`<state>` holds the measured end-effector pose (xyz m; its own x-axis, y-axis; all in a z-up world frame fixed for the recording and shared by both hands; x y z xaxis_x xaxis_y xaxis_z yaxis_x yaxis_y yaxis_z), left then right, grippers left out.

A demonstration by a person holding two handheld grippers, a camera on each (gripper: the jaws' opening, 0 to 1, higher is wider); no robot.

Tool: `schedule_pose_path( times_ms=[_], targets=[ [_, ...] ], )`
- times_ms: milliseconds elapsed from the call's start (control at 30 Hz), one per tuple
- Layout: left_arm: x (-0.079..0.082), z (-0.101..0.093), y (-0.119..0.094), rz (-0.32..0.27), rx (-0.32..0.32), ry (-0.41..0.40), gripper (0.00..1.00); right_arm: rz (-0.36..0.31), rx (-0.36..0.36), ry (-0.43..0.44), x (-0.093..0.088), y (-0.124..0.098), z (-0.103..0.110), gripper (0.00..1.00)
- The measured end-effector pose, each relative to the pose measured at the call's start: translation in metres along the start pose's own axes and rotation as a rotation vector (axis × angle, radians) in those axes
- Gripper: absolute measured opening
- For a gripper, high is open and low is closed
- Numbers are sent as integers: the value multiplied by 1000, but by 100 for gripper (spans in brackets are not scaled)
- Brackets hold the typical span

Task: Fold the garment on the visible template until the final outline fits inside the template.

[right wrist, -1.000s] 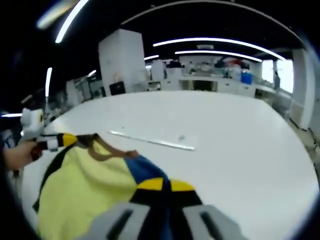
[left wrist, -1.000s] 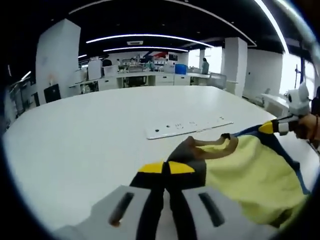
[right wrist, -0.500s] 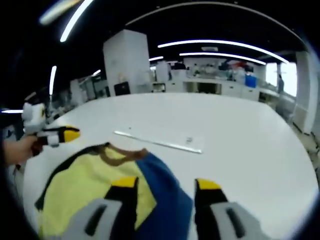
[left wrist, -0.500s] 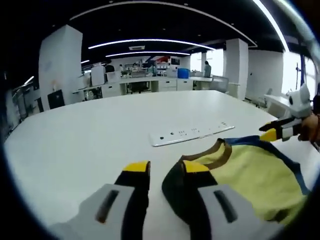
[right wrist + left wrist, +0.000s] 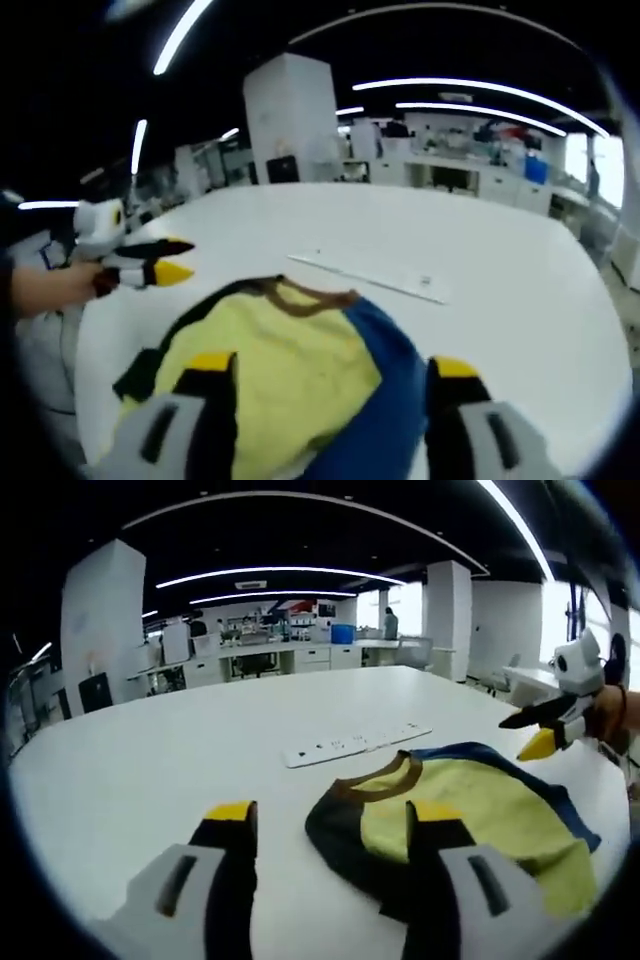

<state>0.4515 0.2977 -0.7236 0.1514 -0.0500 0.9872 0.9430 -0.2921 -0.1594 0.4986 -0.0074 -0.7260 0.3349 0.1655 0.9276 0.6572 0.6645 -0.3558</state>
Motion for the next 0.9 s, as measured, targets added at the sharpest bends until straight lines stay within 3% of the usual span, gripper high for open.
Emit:
schedule_pose_path(
  times_ms=[67, 333, 900],
  targets=[
    [-1, -2, -5, 11, -12, 42, 62, 1, 6, -7, -1, -12, 8, 75],
    [-2, -12, -36, 12, -38, 10, 67, 12, -1, -39, -9, -41, 16, 74],
    [-18, -43, -85, 59, -145, 41, 60, 61, -70, -14, -43, -89, 15, 68]
  ],
)
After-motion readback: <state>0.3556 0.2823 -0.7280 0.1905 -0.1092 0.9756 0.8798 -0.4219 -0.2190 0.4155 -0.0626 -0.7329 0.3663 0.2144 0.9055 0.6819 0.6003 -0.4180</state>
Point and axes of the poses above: the point that each gripper's makers call its tool centre point, and the gripper's own axes: y roughly forward along the fingers, z roughly to its left, x roughly out of its top, the point moved 8 cm from there along -y, roughly backward along the fingers, and after that the axes turned 11 degrees about -z, right-handed, at the moved point
